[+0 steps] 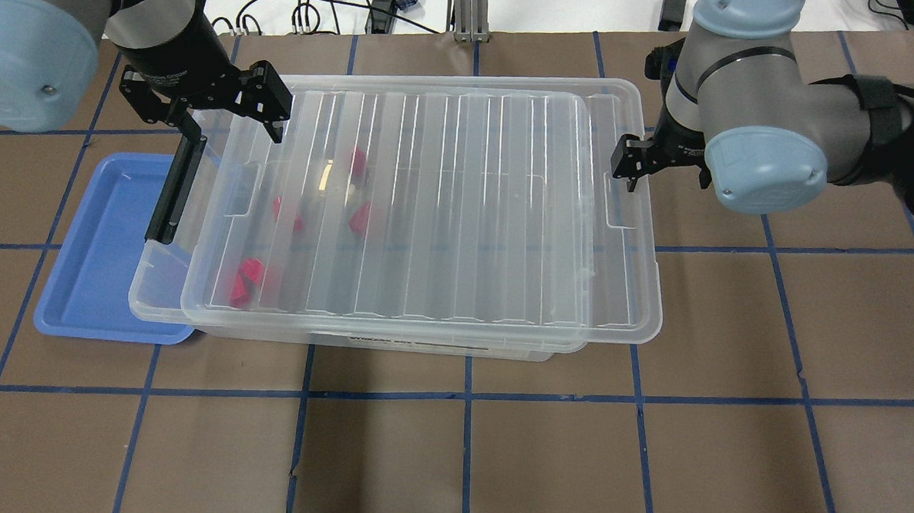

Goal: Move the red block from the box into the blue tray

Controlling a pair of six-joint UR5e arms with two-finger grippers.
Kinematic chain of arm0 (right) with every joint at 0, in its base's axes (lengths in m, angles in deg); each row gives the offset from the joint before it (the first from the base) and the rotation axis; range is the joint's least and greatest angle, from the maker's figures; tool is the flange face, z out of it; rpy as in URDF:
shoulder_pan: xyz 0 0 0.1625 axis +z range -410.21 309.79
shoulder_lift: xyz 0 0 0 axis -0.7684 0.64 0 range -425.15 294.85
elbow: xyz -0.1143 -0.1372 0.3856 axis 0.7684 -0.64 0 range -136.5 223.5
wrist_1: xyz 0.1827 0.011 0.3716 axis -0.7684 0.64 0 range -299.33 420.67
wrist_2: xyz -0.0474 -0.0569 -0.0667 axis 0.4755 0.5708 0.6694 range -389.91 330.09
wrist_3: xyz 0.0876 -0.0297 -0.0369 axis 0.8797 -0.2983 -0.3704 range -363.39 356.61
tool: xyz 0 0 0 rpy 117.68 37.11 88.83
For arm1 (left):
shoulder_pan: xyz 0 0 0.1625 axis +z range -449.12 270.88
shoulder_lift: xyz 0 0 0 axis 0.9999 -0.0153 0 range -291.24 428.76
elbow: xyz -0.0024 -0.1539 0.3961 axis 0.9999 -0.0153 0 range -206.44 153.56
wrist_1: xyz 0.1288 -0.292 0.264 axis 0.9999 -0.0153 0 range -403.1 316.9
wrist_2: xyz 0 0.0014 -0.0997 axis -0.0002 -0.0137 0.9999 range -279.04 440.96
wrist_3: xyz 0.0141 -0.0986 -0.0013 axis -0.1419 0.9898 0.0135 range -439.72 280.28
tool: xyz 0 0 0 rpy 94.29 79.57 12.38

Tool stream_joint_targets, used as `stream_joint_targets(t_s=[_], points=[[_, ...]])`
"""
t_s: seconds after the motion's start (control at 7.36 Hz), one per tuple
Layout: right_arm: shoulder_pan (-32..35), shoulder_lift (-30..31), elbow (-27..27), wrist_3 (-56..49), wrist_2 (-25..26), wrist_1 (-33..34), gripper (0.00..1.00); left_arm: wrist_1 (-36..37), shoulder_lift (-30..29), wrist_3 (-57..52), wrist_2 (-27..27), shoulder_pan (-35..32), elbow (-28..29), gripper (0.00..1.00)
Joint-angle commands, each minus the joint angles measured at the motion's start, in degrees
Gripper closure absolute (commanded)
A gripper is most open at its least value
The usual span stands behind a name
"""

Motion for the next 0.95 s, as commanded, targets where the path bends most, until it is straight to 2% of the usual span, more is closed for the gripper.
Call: stream_joint_targets(t_s=[0.0,0.27,0.68,0.82], points=[[-5.96,0.01,-0.56,-3.8,1.32,-0.14,0.0,0.49,-0.02,-0.62,-0.07,0.1,-0.13,0.0],[-9.76,0.37,-0.47,-6.54,1.41,-0.58,0.0,-0.38,0.06,-0.54,0.19,0.1,-0.12,0.0],[-12.06,0.54,-0.38,-6.9,1.41,-1.46,0.0,1.19,-6.41,1.21,0.63,0.8,-0.56,0.0],[-12.06,0.63,-0.47,-6.9,1.41,-1.55,0.0,4.59,-9.22,1.91,0.37,1.76,-0.92,0.0]])
